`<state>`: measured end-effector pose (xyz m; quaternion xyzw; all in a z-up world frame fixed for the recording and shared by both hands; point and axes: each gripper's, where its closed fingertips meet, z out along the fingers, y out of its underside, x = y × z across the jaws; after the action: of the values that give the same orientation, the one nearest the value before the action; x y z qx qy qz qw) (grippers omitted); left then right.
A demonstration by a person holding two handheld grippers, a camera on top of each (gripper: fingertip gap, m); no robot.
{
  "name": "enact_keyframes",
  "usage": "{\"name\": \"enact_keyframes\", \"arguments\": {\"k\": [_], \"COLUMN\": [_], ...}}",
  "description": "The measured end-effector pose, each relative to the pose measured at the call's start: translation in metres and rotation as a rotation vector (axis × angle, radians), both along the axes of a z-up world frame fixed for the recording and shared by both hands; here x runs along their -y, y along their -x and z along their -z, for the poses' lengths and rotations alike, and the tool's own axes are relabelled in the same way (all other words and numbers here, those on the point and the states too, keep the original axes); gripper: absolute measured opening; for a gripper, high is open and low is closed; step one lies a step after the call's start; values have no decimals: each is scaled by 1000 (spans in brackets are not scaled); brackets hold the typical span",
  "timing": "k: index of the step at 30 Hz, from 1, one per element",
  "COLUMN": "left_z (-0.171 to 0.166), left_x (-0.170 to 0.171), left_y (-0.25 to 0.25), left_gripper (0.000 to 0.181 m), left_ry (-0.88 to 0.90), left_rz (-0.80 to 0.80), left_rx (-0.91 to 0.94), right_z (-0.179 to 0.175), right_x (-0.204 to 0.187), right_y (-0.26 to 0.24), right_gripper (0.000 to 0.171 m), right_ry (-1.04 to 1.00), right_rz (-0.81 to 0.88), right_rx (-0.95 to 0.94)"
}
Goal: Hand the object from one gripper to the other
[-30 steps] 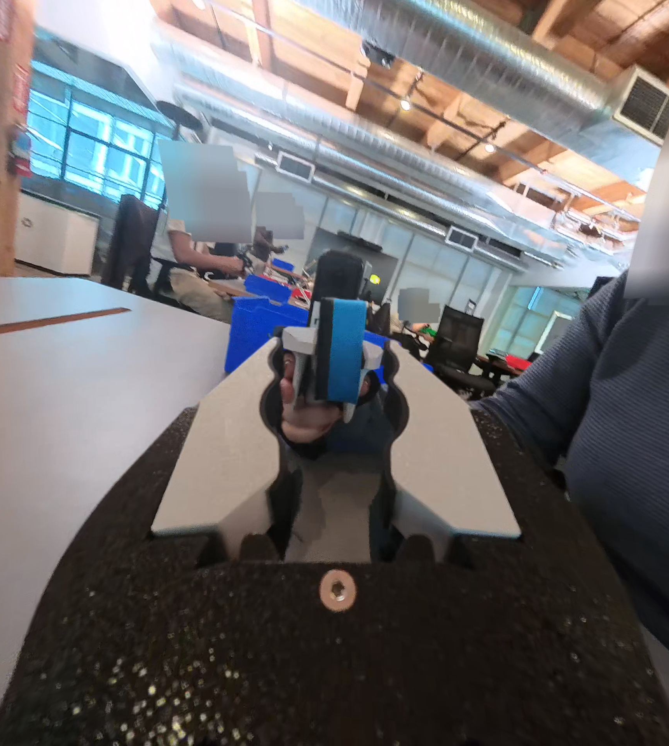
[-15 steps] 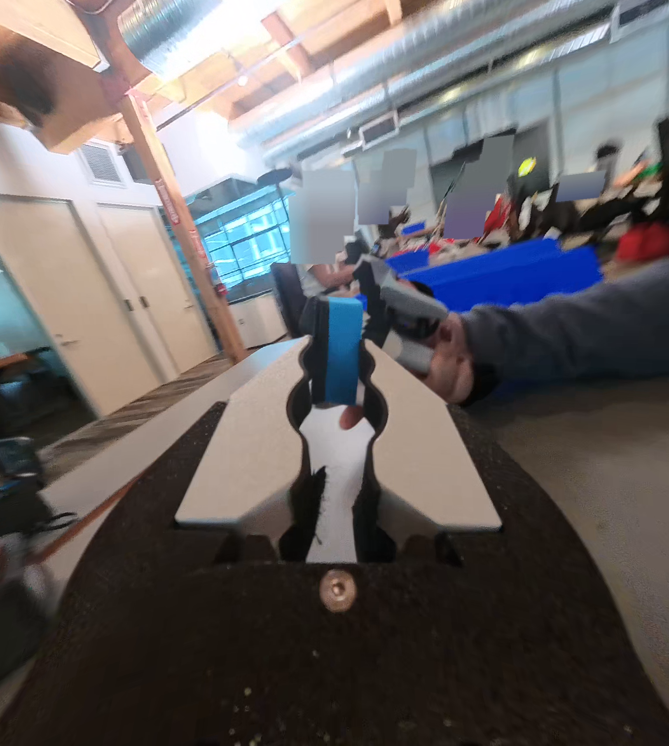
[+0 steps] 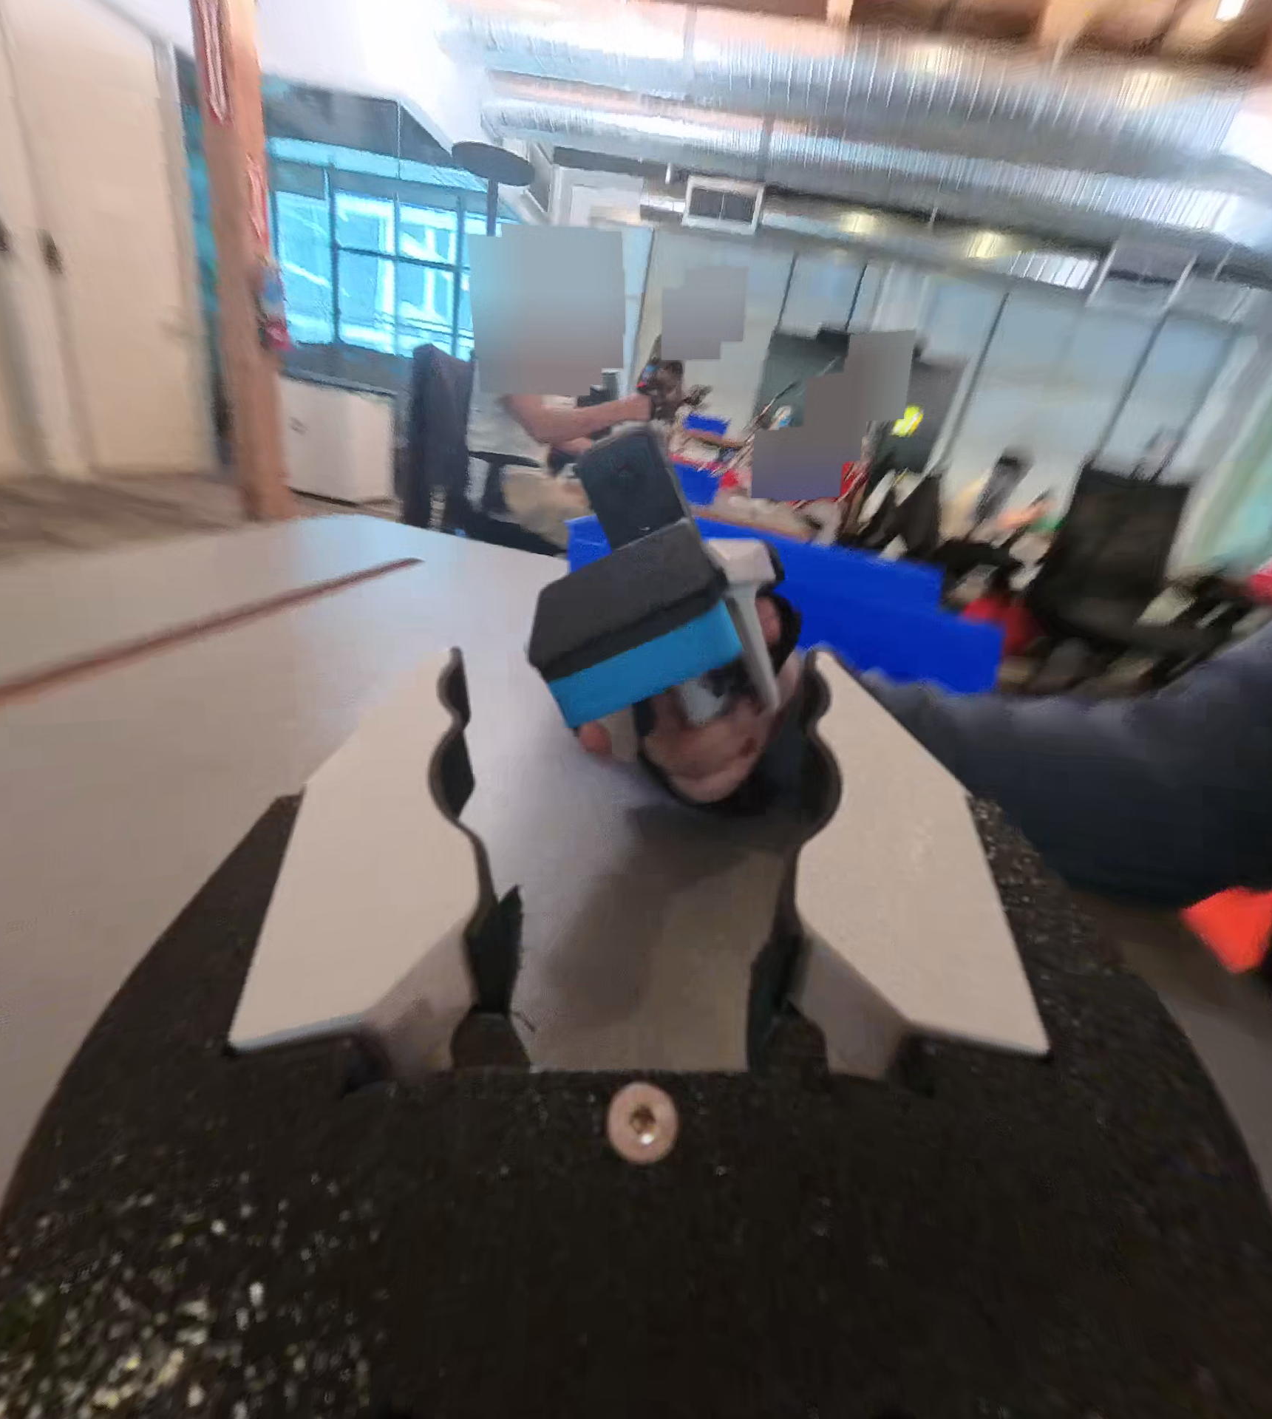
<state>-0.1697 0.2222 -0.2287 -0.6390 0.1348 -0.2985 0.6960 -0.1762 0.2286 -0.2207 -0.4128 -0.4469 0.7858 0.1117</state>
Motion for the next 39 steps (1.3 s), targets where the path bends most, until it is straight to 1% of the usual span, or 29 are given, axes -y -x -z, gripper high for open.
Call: {"name": "enact_keyframes", "arguments": {"k": [2,3,4,6,8,10,11,12,13,15,16,18,19,21,23,25,27,28,29,31,33,35,37,39], "left_z": [-14,-18,-15,-9,-4,-5,-8,-13,-16,-17,-19,-23,-23,-26,-22,-13,-4,-1,2,15,31,47,58,63], "left_x": [0,-3,-6,-7,-8,-4,0,5,8,8,10,12,12,15,18,18,13,10,7,2,-4,-10,-12,-13], "left_y": [5,11,14,11,2,-7,-12,-15,-15,-13,-10,-5,-3,1,-1,-6,-6,-4,-1,3,10,18,19,18], "left_gripper": [80,79,78,76,82,77,70,50,38,36,30,26,25,24,23,23,23,23,23,23,23,23,23,23], "left_ry": [58,95,146,226,298,304,305,287,267,253,215,142,104,7,-62,-126,-141,-154,-171,-176,-155,-123,-106,-107], "left_rz": [80,89,97,170,257,347,407,467,501,484,468,406,354,264,194,118,32,-20,-78,-171,-260,-325,-339,-336], "left_rx": [268,391,478,590,649,678,704,724,740,732,713,634,576,439,263,42,-120,-191,-269,-487,-727,-923,-1042,-1109], "right_z": [-5,-9,-13,-19,-20,-15,-12,-9,-7,-7,-7,-4,-3,-2,0,4,5,3,2,0,3,19,38,47], "right_x": [2,2,2,1,5,10,13,16,18,17,16,13,12,9,8,10,9,10,10,7,4,-2,-3,3], "right_y": [-3,-5,-6,-9,-10,-9,-7,-6,-4,-2,-1,1,1,1,0,0,1,1,0,-1,1,7,12,14], "right_gripper": [53,52,52,52,52,52,52,52,53,54,55,66,68,67,64,60,59,56,52,43,42,47,50,50], "right_ry": [-163,-234,-293,-384,-446,-490,-512,-532,-541,-514,-484,-390,-337,-232,-176,-160,-170,-186,-213,-317,-508,-758,-968,-1074], "right_rz": [86,135,183,260,280,265,258,249,246,250,243,206,170,105,63,34,45,54,71,141,254,353,376,368], "right_rx": [-125,-193,-251,-347,-384,-386,-382,-373,-366,-345,-322,-250,-209,-142,-97,-65,-66,-83,-107,-171,-227,-215,-176,-181]}}
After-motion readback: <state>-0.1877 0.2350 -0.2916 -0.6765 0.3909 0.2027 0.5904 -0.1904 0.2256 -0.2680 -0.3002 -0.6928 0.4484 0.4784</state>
